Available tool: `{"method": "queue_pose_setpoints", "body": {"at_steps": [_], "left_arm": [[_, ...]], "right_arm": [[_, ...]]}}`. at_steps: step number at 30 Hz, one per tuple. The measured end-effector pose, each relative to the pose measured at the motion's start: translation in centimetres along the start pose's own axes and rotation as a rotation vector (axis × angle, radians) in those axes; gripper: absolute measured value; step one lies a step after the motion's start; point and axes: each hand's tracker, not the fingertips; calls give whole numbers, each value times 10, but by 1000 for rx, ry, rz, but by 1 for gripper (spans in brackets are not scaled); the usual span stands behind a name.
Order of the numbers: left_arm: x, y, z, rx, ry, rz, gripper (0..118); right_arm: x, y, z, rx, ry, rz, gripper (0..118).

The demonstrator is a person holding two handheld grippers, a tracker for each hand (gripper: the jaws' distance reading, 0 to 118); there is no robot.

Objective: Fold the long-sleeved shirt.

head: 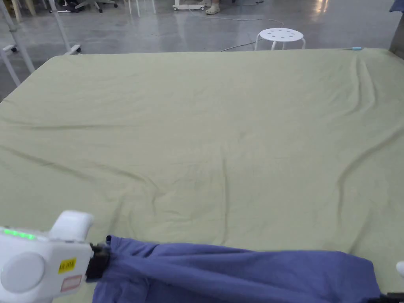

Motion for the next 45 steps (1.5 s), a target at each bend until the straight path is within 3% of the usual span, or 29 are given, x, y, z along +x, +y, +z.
{"method": "queue_pose_setpoints", "body": {"at_steps": [6, 10, 12, 14, 15, 16, 17, 18, 20, 22, 23, 24, 25, 26, 27, 28, 31, 32, 34, 35, 39, 41, 43, 45], "left_arm": [[-8, -81, -39, -133, -33, 174, 5], [-14, -93, -61, -104, -60, 271, 5], [-17, -88, -61, -115, -67, 297, 9], [-15, -82, -49, -111, -82, 332, 26], [-16, -81, -41, -95, -64, 335, 61], [-16, -79, -28, -76, -43, 335, 93], [-18, -78, -13, -29, -61, 348, 115], [-16, -75, 2, 24, -90, 375, 118], [-15, -77, 27, 135, -142, 440, 118], [-17, -80, 31, 117, -164, 468, 117], [-13, -81, 31, 74, -177, 468, 115], [-9, -84, 28, 32, -187, 460, 86], [-3, -88, 24, 24, -181, 443, 27], [-3, -90, 19, 31, -195, 427, 0], [1, -91, 10, 12, -188, 409, 0], [0, -92, 6, 17, -182, 427, 0], [-16, -92, 3, 78, -333, 547, 0], [-26, -91, 3, 123, -369, 594, 4], [-50, -87, -5, 166, -424, 620, 97], [-57, -83, -14, 157, -401, 597, 118], [-59, -71, -71, 51, -591, 554, 117], [-49, -66, -112, -127, -686, 558, 117], [-33, -52, -119, -58, -684, 507, 118], [-24, -39, -121, -69, -805, 527, 118]], "right_arm": [[-7, -33, -41, -77, -19, -15, 0], [5, -31, -54, -60, -9, -71, 0], [10, -28, -58, -67, 1, -103, 7], [10, -22, -46, -70, 10, -136, 11], [10, -20, -40, -75, 14, -149, 24], [7, -17, -27, -73, -1, -137, 45], [4, -14, -11, -41, -51, -119, 67], [1, -12, 5, 10, -89, -104, 86], [-3, -10, 39, 140, -99, -104, 88], [-3, -7, 58, 196, -42, -180, 87], [-4, -7, 65, 205, 36, -223, 80], [-3, -9, 68, 217, 121, -253, 49], [-8, -5, 72, 235, 195, -276, 3], [-12, -4, 69, 231, 214, -290, 0], [-16, -5, 65, 235, 227, -308, 0], [-18, -5, 64, 242, 184, -257, 0], [-21, -3, 52, 218, 203, -209, 0], [-22, -2, 52, 220, 221, -217, 0], [-23, 0, 50, 212, 287, -238, 0], [-21, -1, 48, 213, 312, -248, 0], [-12, -1, 36, 211, 386, -247, 0], [-15, -2, 30, 206, 455, -244, 0], [-16, -5, 23, 205, 530, -273, 0], [-13, -9, 17, 209, 568, -282, 0]]}}
